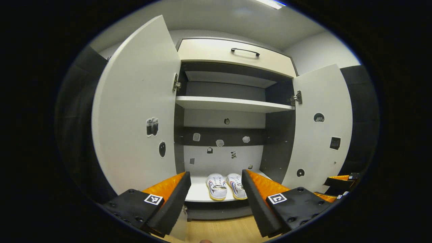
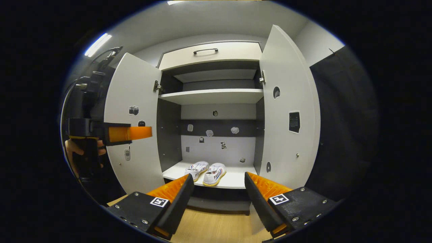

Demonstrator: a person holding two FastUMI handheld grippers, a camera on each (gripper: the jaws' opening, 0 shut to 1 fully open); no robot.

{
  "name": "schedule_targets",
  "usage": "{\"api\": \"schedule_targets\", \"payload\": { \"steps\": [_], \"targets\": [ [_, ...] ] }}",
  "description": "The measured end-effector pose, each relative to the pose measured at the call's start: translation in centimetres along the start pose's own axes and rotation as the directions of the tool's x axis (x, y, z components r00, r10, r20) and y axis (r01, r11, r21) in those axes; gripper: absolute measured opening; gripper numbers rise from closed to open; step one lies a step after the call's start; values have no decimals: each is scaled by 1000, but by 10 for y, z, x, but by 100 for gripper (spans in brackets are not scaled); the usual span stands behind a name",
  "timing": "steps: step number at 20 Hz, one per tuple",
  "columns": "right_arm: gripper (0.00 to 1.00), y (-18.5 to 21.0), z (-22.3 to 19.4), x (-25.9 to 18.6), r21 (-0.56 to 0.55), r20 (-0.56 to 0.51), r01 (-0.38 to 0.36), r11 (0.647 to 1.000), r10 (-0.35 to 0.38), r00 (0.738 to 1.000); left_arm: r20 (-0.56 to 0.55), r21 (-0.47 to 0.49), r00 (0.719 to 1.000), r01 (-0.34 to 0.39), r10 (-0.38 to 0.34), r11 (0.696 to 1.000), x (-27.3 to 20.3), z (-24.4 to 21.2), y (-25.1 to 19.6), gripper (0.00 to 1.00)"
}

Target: Grab one shoe with the right hand and put it into the shoe cabinet, grab the other shoe with the left hand and put it into the shoe cabinet; then close the right door with the right hand and the left door with the left hand.

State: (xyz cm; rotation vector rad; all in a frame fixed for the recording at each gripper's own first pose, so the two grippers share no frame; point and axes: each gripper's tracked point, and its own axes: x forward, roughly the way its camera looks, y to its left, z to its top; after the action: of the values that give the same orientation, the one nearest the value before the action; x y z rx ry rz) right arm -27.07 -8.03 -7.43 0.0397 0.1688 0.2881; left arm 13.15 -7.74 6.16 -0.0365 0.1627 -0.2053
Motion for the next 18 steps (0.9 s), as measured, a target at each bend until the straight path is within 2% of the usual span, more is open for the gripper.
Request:
{"api": "schedule_targets", "payload": {
  "steps": [5, 10, 13, 15, 18],
  "targets": [
    [93, -44, 8, -25, 17, 18, 122, 992, -122, 992, 38, -30, 999, 13, -11, 999, -42, -2, 21, 97],
    [93, -114, 19, -57, 7, 51, 296, 955, -296, 954, 70, -21, 998, -8, 9, 1000, -69, 1, 44, 96],
    [93, -156, 20, -64, 31, 53, 373, 927, -374, 926, 71, -21, 997, 11, -9, 1000, -76, -1, 35, 97],
    [93, -179, 16, -64, 47, 48, 400, 915, -402, 914, 71, -40, 997, 29, -27, 999, -77, -1, 26, 97],
    [92, -202, -1, -48, 40, 3, 394, 918, -394, 919, 76, -70, 997, 17, -12, 997, -79, 5, 19, 96]
  ]
}}
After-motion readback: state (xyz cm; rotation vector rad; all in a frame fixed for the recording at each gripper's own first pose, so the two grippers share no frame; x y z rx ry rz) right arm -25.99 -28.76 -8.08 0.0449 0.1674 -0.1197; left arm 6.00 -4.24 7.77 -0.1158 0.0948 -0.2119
